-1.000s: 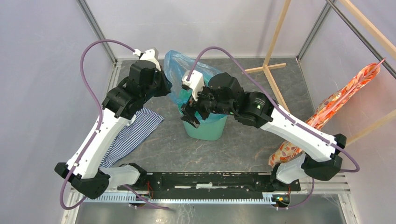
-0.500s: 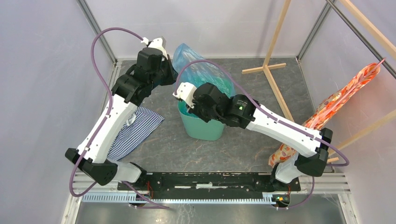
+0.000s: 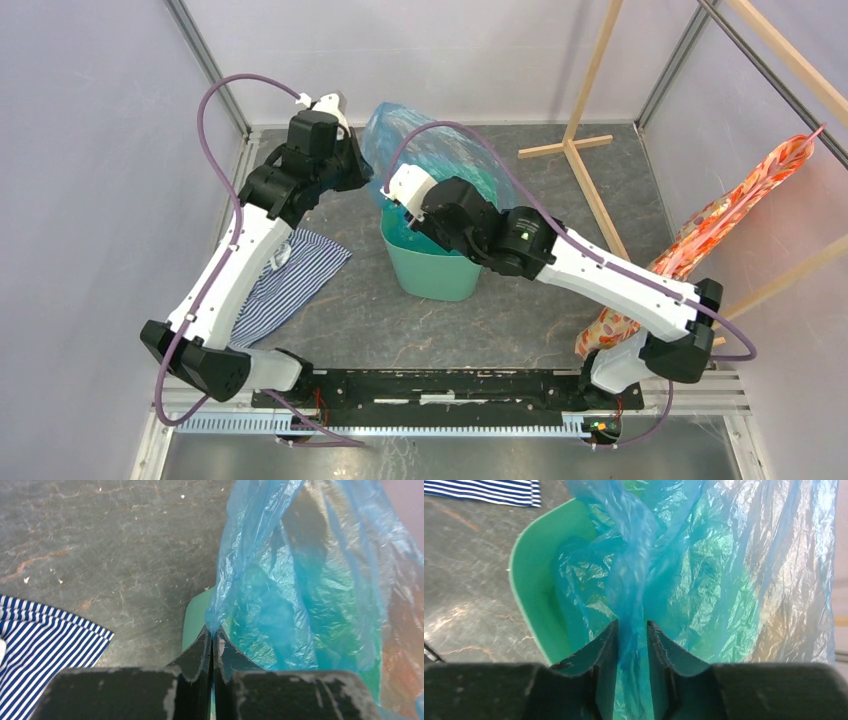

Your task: Put the trash bags into the trash bin

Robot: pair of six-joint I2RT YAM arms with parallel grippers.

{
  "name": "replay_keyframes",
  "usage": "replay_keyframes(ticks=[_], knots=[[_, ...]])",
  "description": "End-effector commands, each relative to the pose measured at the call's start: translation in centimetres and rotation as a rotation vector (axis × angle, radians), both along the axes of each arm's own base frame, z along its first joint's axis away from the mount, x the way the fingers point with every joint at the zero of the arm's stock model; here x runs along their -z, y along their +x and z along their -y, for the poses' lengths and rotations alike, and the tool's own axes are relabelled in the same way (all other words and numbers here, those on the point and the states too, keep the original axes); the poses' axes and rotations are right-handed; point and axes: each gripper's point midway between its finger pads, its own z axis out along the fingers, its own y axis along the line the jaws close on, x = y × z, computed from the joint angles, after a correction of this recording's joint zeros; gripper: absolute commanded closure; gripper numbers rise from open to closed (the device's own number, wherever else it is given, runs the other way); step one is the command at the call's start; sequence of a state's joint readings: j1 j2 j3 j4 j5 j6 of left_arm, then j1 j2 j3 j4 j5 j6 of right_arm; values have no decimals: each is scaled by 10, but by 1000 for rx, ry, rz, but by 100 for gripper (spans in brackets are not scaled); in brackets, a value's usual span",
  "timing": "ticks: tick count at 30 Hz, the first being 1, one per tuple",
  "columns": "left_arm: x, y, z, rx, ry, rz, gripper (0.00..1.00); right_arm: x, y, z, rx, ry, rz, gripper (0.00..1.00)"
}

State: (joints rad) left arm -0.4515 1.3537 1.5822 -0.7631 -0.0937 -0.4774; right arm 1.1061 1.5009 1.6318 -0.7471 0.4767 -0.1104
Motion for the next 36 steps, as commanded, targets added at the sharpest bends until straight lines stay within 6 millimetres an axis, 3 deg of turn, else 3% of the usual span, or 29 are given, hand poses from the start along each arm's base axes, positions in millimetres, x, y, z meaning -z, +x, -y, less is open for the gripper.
replay_keyframes(ticks=[1, 3, 7, 16, 21, 27, 36], knots=[[-4, -16, -4, 56, -8, 24, 95, -34, -28, -11, -156, 172, -24, 59], [2, -22, -6, 62, -7, 13, 95, -35, -39, -11, -195, 199, -50, 45], [2, -28, -8, 63, -6, 13, 95, -32, -45, -5, -202, 206, -64, 41], [3, -32, -13, 60, 14, 4, 95, -27, -57, 0, -229, 208, -109, 80], [8, -38, -17, 59, 34, -15, 95, -23, -73, 0, -279, 229, -167, 94], [11, -46, -27, 46, 76, -29, 97, -16, -93, 10, -317, 263, -224, 98], [51, -53, -34, 46, 133, -112, 98, 43, -108, 25, -277, 225, -328, 100]])
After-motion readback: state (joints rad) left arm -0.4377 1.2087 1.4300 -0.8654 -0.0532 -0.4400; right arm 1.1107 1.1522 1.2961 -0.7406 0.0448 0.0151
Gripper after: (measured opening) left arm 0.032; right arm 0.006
